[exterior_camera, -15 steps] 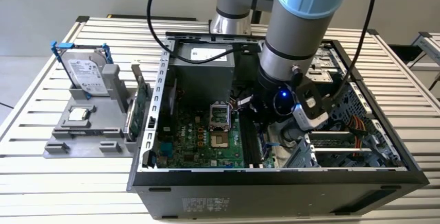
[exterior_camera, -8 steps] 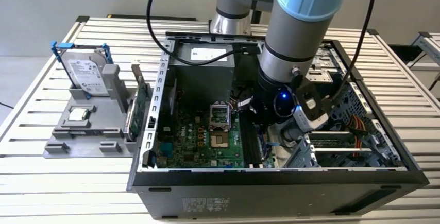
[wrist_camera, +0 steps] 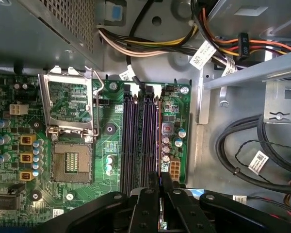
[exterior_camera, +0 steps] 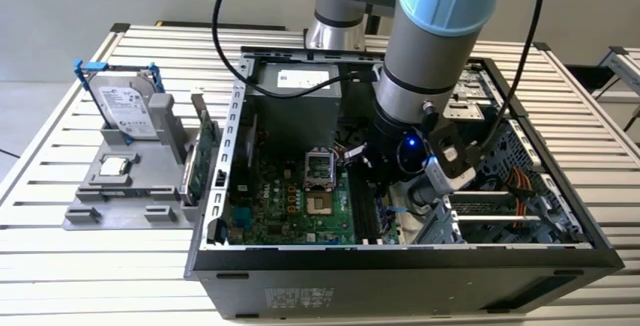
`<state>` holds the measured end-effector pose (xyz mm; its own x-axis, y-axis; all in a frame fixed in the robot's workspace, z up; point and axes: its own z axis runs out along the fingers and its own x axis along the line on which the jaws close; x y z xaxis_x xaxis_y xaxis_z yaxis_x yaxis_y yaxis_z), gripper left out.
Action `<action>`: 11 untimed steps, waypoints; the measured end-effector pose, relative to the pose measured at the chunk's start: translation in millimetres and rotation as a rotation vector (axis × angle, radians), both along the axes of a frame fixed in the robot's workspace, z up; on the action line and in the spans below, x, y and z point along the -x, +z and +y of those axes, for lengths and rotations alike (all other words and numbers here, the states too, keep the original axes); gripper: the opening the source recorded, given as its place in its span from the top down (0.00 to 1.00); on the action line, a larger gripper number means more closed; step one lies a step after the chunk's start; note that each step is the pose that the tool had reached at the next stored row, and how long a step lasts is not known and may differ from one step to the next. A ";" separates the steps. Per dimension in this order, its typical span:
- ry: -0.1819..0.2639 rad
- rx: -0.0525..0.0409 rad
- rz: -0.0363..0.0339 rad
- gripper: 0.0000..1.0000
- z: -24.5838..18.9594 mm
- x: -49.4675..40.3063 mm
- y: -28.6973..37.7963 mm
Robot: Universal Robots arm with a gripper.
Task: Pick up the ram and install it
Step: 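Insert the ram into the slot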
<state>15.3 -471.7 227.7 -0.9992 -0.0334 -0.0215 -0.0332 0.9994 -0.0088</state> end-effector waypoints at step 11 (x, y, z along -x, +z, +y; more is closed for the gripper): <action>0.000 0.0000 0.0000 1.00 1.5 0.1 -5.8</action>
<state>15.2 -470.2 221.9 -0.9992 -0.0333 -0.0215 -0.0332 0.9994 -0.0088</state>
